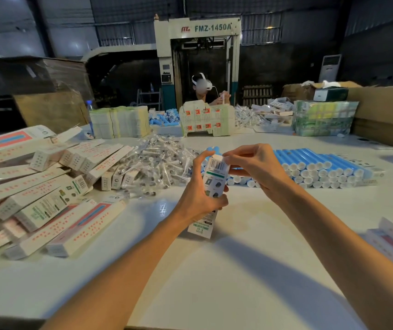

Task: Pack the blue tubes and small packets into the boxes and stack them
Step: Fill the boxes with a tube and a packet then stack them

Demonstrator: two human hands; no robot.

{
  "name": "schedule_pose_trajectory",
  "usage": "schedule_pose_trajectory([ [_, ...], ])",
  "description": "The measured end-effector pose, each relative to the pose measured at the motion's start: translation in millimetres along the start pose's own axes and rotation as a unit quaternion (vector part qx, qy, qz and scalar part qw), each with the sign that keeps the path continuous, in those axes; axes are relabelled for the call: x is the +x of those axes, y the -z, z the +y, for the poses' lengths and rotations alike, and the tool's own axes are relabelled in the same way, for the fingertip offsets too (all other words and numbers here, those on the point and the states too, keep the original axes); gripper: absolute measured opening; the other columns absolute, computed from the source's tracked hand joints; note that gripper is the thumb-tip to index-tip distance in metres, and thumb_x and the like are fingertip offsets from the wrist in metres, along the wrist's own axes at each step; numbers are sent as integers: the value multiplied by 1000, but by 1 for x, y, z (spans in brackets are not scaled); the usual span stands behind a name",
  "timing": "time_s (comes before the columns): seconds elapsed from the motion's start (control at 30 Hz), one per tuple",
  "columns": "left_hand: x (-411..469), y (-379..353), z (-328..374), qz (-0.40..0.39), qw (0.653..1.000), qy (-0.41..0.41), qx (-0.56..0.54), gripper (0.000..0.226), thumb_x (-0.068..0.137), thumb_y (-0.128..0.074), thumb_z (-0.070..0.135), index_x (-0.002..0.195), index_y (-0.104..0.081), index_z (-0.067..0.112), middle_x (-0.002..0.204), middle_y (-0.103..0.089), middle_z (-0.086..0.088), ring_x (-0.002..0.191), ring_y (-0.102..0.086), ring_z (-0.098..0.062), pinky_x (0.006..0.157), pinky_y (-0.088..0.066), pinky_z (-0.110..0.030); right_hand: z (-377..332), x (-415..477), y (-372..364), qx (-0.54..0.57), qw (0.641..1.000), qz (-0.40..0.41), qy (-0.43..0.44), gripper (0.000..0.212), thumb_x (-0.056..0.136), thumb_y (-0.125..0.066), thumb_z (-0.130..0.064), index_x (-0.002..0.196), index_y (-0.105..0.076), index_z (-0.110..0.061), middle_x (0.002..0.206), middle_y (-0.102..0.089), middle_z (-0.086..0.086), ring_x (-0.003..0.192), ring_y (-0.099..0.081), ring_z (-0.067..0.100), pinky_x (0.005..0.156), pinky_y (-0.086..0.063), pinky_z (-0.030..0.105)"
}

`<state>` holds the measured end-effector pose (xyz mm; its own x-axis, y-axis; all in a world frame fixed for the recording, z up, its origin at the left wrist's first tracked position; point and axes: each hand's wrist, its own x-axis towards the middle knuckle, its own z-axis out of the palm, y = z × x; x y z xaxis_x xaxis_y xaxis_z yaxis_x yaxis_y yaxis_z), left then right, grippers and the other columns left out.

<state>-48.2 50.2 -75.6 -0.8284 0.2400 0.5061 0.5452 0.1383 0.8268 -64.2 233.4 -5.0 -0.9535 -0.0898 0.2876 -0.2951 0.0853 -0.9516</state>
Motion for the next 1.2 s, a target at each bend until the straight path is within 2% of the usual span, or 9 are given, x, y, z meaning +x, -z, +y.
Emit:
schedule_pose_trajectory([
  [0.1, -1, 0, 1, 8, 1000, 1, 24, 100, 74, -82, -1, 149, -31, 41, 106, -64, 19, 82, -75, -30, 58, -64, -56, 1, -2, 0, 8, 1000, 6, -1, 5, 89, -80, -11, 92, -81, -7, 91, -81, 4, 90, -78, 23, 80, -65, 33],
  [0.17, 0, -1, 2, 19, 999, 9, 41, 98, 73, -83, 2, 148, -33, 42, 106, -64, 24, 69, -75, -34, 56, -63, -58, 2, -3, 0, 29, 1000, -4, -2, 9, 89, -80, -11, 96, -81, -7, 93, -81, 5, 90, -78, 22, 78, -64, 30],
  [0.33, -1, -2, 3, 30, 998, 10, 60, 97, 72, -83, 6, 145, -33, 43, 111, -66, 5, 58, -74, -34, 54, -63, -56, 5, -3, -4, 44, 999, 21, -6, 10, 89, -81, -18, 96, -82, -12, 89, -81, 2, 86, -78, 17, 71, -62, 24],
  [0.47, -2, -1, 2, 37, 998, 10, 58, 99, 73, -83, 5, 148, -31, 44, 114, -65, -3, 58, -74, -33, 55, -64, -56, 6, -1, -3, 1, 1000, 3, 30, 11, 89, -80, -19, 98, -83, -13, 89, -81, -3, 85, -77, 12, 71, -62, 25],
  [0.7, -2, -1, 0, 53, 998, 13, 30, 115, 72, -82, -3, 155, -27, 54, 123, -60, -8, 66, -75, -33, 55, -64, -54, 11, -4, -1, -37, 995, -56, 68, 18, 96, -73, -26, 110, -81, -17, 102, -80, -7, 99, -75, 10, 83, -62, 27],
  [0.83, -2, -1, -4, 60, 998, 23, 0, 106, 74, -81, -5, 151, -31, 47, 109, -66, 1, 62, -72, -40, 55, -63, -59, 17, -9, -10, -101, 986, -63, 116, 20, 95, -75, -27, 115, -75, -23, 110, -76, -13, 103, -72, 5, 86, -62, 30],
  [0.97, -2, 1, -4, 68, 997, 21, -17, 101, 74, -82, -6, 149, -31, 41, 117, -65, -6, 66, -72, -40, 56, -63, -56, 21, -12, -23, -86, 983, -47, 155, 17, 97, -73, -18, 113, -71, -14, 110, -74, -3, 100, -73, 16, 81, -64, 39],
  [1.07, -3, 2, -4, 65, 998, 15, -14, 95, 78, -83, -3, 145, -31, 39, 116, -64, -8, 69, -74, -40, 57, -64, -58, 24, -14, -24, -49, 986, -43, 153, 15, 96, -74, -15, 110, -74, -14, 104, -77, -4, 97, -74, 18, 79, -64, 38],
  [1.2, -2, 2, 2, 27, 993, 37, -109, 54, 102, -71, 32, 143, -36, 34, 117, -72, -12, 83, -77, -44, 72, -65, -58, 27, -17, -20, -19, 990, -23, 137, 20, 95, -74, -14, 114, -76, -12, 104, -78, 1, 95, -75, 20, 81, -60, 35],
])
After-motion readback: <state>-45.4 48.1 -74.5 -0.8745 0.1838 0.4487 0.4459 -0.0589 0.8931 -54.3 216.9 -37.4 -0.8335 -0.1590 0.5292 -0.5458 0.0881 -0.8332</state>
